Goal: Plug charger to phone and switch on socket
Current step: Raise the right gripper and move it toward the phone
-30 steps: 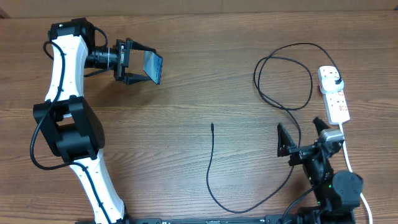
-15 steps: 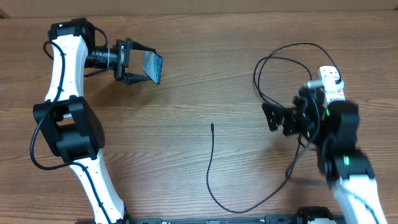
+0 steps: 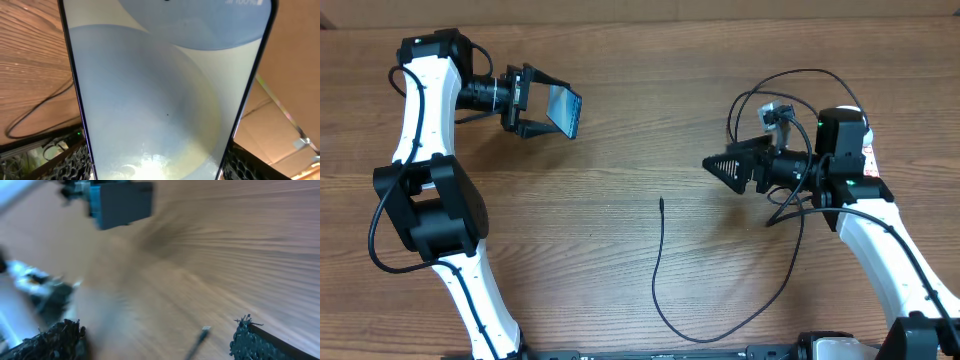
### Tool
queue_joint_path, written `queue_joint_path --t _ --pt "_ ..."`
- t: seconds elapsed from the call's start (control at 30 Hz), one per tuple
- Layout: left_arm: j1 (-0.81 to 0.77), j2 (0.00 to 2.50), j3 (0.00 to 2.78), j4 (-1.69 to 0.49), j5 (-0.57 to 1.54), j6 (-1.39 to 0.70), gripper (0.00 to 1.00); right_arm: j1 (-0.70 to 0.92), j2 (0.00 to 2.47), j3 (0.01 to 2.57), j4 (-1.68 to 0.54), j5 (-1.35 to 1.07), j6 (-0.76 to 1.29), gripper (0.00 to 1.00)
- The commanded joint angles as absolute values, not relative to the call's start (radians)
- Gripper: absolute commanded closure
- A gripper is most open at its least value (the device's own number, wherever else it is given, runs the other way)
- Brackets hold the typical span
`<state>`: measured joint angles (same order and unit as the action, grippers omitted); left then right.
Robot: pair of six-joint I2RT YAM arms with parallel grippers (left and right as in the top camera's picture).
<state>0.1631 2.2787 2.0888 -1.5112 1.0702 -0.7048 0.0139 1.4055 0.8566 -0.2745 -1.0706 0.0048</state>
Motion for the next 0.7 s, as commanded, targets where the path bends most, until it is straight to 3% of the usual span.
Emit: queue_joint_path --t 0.0,0.23,0.47,0.67 --pt "0.154 2.281 2.119 -1.511 1.039 -0.708 0.96 0.018 1.405 0.884 -0.261 -1.268 0.003 0.00" --pt "0.117 2.281 2.119 -1.510 0.955 -0.746 0.96 0.018 1.405 0.884 -0.219 -1.322 0.068 0.00" --pt "0.067 2.281 2.119 -1.470 0.924 -0.825 0.95 0.018 1.405 0.884 -0.175 -1.060 0.472 0.00" --pt "0.013 2.281 2.119 -1.443 0.875 -0.892 0.96 0.018 1.405 0.884 -0.216 -0.944 0.690 0.00"
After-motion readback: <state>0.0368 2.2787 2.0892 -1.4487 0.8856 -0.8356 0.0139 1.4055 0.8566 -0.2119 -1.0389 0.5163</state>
